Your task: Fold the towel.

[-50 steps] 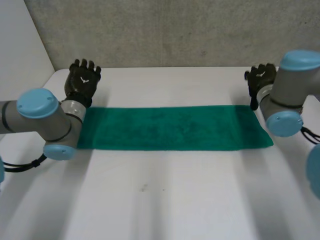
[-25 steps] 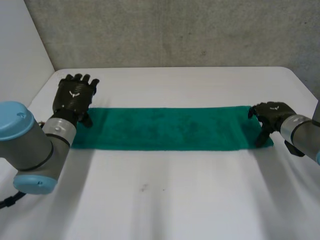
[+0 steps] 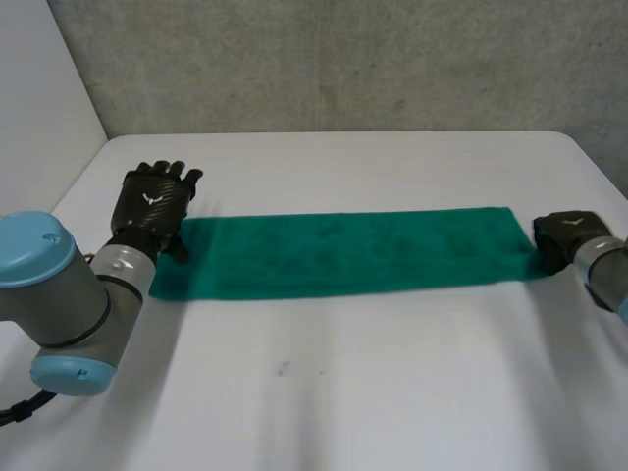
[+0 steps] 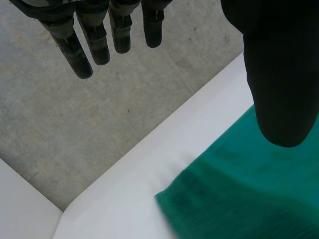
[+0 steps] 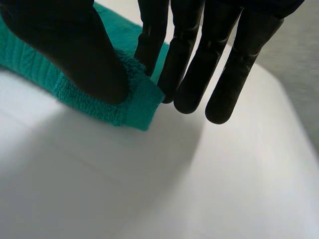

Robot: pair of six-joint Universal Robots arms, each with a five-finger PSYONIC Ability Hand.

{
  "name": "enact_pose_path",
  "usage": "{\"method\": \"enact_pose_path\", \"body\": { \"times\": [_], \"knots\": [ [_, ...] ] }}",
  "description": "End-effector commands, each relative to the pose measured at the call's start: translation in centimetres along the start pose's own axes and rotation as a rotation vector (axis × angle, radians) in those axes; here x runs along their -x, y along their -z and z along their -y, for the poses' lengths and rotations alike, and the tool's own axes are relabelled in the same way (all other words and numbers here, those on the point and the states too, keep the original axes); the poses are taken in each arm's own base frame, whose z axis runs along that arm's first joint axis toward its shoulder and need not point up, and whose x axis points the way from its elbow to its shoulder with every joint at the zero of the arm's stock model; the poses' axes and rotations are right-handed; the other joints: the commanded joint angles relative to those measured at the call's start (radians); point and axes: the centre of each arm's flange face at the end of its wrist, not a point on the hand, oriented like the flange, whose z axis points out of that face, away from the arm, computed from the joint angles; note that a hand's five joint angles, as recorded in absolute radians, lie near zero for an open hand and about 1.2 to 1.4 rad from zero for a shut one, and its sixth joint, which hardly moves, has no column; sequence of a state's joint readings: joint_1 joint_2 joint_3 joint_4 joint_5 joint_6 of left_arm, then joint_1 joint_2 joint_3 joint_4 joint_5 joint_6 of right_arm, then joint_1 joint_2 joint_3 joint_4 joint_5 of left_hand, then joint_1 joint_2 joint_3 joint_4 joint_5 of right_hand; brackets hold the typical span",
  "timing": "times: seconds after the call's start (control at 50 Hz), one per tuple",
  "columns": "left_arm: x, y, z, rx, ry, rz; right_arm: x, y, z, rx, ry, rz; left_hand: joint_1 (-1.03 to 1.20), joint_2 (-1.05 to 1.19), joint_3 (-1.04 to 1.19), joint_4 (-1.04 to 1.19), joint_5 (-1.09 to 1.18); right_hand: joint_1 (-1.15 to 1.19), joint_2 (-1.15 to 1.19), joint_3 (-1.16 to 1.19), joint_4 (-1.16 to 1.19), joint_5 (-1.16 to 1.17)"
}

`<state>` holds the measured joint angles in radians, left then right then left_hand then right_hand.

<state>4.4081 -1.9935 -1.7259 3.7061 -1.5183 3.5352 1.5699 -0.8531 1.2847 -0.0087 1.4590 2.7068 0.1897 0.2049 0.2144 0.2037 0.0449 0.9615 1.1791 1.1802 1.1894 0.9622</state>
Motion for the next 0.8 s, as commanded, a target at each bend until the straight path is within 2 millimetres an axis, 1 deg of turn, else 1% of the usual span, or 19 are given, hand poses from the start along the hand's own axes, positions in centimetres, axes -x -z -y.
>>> {"method": "enact_pose_path", "body": {
  "times": [0.02, 0.08, 0.16, 0.22, 0.28, 0.3, 0.32, 0.34, 0.38, 0.44, 0.46, 0.48, 0.5, 0.52, 0.54, 0.6, 0.62, 0.7, 0.8],
  "knots": [
    [0.1, 0.2, 0.0, 0.003, 0.001, 0.001, -5.3, -0.1, 0.5, 0.033, 0.146, -0.184, -0.006, -0.021, -0.030, -0.020, -0.035, 0.435, 0.217, 0.216, 0.207, 0.260],
    [0.2, 0.2, 0.1, 0.001, 0.001, 0.004, -7.1, -0.3, 0.0, 0.065, 0.268, -0.231, -0.006, -0.021, -0.030, -0.020, -0.035, 0.435, 0.217, 0.216, 0.207, 0.260],
    [0.2, 0.2, 0.1, 0.001, 0.001, 0.005, -8.4, -0.4, 1.3, 0.053, 0.378, -0.293, -0.006, -0.021, -0.030, -0.020, -0.035, 0.435, 0.217, 0.216, 0.207, 0.260],
    [0.2, 0.2, 0.1, 0.003, 0.001, 0.005, -8.4, -0.4, 2.5, 0.016, 0.372, -0.303, -0.006, -0.021, -0.030, -0.020, -0.035, 0.435, 0.217, 0.216, 0.207, 0.260],
    [0.2, 0.3, 0.0, 0.004, 0.001, 0.004, -7.0, -0.3, 4.4, -0.055, 0.368, -0.277, -0.006, -0.021, -0.030, -0.020, -0.035, 0.435, 0.217, 0.216, 0.207, 0.260],
    [0.1, 0.3, 0.0, 0.006, 0.001, 0.002, -3.7, 0.4, 6.9, -0.158, 0.370, -0.201, -0.006, -0.021, -0.030, -0.020, -0.035, 0.435, 0.217, 0.216, 0.207, 0.260],
    [0.0, 0.4, -0.1, 0.007, 0.001, 0.000, -3.6, 0.4, 6.9, -0.159, 0.370, -0.201, -0.006, -0.021, -0.030, -0.020, -0.035, 0.435, 0.217, 0.216, 0.207, 0.260],
    [0.0, 0.4, -0.1, 0.007, 0.001, 0.000, -2.3, 0.8, 7.9, -0.201, 0.377, -0.169, -0.006, -0.021, -0.030, -0.020, -0.035, 0.435, 0.217, 0.216, 0.207, 0.260],
    [0.0, 0.5, 0.0, 0.005, 0.001, -0.001, 3.4, 2.8, 11.1, -0.362, 0.417, -0.027, -0.006, -0.021, -0.030, -0.020, -0.035, 0.435, 0.217, 0.216, 0.207, 0.260],
    [0.0, 0.5, 0.1, 0.004, 0.001, -0.001, 7.7, 4.5, 12.5, -0.468, 0.449, 0.082, -0.006, -0.021, -0.030, -0.020, -0.035, 0.435, 0.217, 0.216, 0.207, 0.260],
    [0.0, 0.5, 0.1, 0.004, 0.001, -0.001, 10.6, 5.8, 13.1, -0.531, 0.465, 0.157, -0.006, -0.021, -0.030, -0.020, -0.035, 0.435, 0.217, 0.216, 0.207, 0.260],
    [0.0, 0.5, 0.1, 0.004, 0.001, -0.001, 12.0, 6.5, 13.4, -0.563, 0.471, 0.194, -0.006, -0.021, -0.030, -0.020, -0.035, 0.435, 0.217, 0.216, 0.207, 0.260],
    [0.0, 0.5, 0.1, 0.004, 0.001, -0.001, 12.0, 6.5, 13.4, -0.563, 0.471, 0.195, -0.006, -0.021, -0.030, -0.020, -0.035, 0.435, 0.217, 0.216, 0.207, 0.260],
    [0.0, 0.5, 0.1, 0.004, 0.001, -0.001, 13.5, 7.3, 13.6, -0.594, 0.478, 0.233, -0.006, -0.021, -0.030, -0.020, -0.035, 0.435, 0.217, 0.216, 0.207, 0.260],
    [0.1, 0.5, 0.1, 0.004, 0.001, 0.001, 17.6, 9.8, 14.0, -0.676, 0.503, 0.337, -0.006, -0.021, -0.030, -0.020, -0.035, 0.435, 0.217, 0.216, 0.207, 0.260],
    [0.1, 0.5, 0.0, 0.005, 0.001, 0.002, 21.1, 11.6, 13.5, -0.732, 0.522, 0.432, -0.006, -0.021, -0.030, -0.020, -0.035, 0.435, 0.217, 0.216, 0.207, 0.260],
    [0.1, 0.5, 0.0, 0.006, 0.001, 0.002, 23.4, 12.4, 12.7, -0.757, 0.534, 0.495, -0.006, -0.021, -0.030, -0.020, -0.035, 0.435, 0.217, 0.216, 0.207, 0.260],
    [0.1, 0.5, 0.0, 0.006, 0.001, 0.002, 27.6, 13.4, 9.9, -0.770, 0.561, 0.623, -0.006, -0.021, -0.030, -0.020, -0.035, 0.435, 0.217, 0.216, 0.207, 0.260],
    [0.1, 0.5, 0.0, 0.006, 0.001, 0.000, 29.6, 13.1, 7.3, -0.728, 0.583, 0.675, -0.006, -0.021, -0.030, -0.020, -0.035, 0.401, 0.183, 0.182, 0.173, 0.226]
  ]
}}
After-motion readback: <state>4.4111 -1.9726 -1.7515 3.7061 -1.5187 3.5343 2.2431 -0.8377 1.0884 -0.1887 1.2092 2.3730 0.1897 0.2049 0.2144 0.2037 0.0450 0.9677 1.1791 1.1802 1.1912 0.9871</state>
